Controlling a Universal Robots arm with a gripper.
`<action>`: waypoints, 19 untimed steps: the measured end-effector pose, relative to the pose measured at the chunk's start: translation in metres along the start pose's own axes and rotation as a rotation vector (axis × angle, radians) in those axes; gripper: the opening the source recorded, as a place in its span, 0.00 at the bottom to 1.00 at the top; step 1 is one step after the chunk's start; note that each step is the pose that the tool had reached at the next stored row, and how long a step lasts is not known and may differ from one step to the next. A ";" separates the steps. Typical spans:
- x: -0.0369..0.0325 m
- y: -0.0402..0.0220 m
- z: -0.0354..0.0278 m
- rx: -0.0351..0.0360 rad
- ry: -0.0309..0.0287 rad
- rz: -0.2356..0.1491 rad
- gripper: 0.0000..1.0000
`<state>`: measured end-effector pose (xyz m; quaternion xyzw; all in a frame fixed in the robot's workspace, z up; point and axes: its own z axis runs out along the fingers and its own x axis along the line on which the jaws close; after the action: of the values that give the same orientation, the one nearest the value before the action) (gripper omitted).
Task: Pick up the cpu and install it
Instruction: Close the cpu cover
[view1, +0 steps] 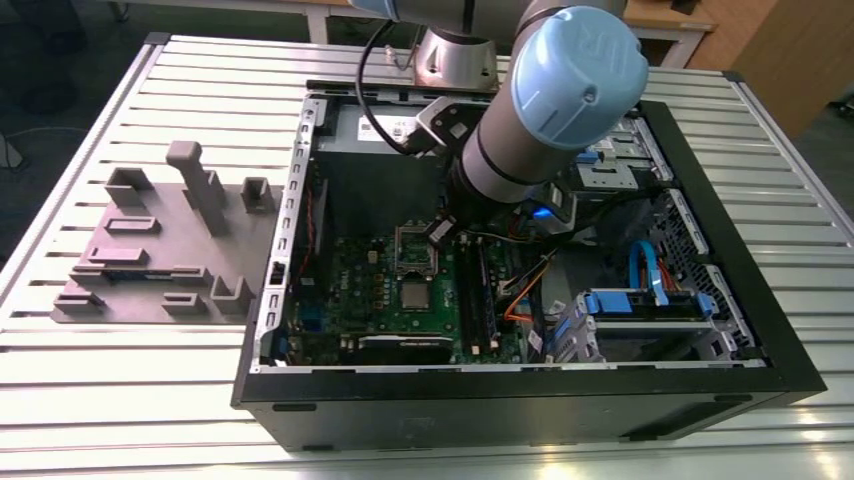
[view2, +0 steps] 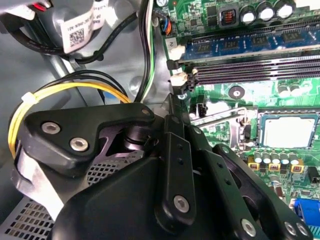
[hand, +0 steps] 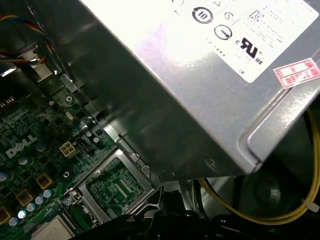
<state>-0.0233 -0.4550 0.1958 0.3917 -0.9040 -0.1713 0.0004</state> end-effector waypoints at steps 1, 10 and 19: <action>0.0003 -0.0002 -0.0001 0.0001 0.0002 0.000 0.10; 0.0021 0.0009 -0.0002 0.0005 0.0007 0.000 0.10; 0.0031 0.0019 -0.0008 0.0032 0.0035 0.000 0.10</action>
<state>-0.0267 -0.4562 0.1967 0.3918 -0.9044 -0.1692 0.0014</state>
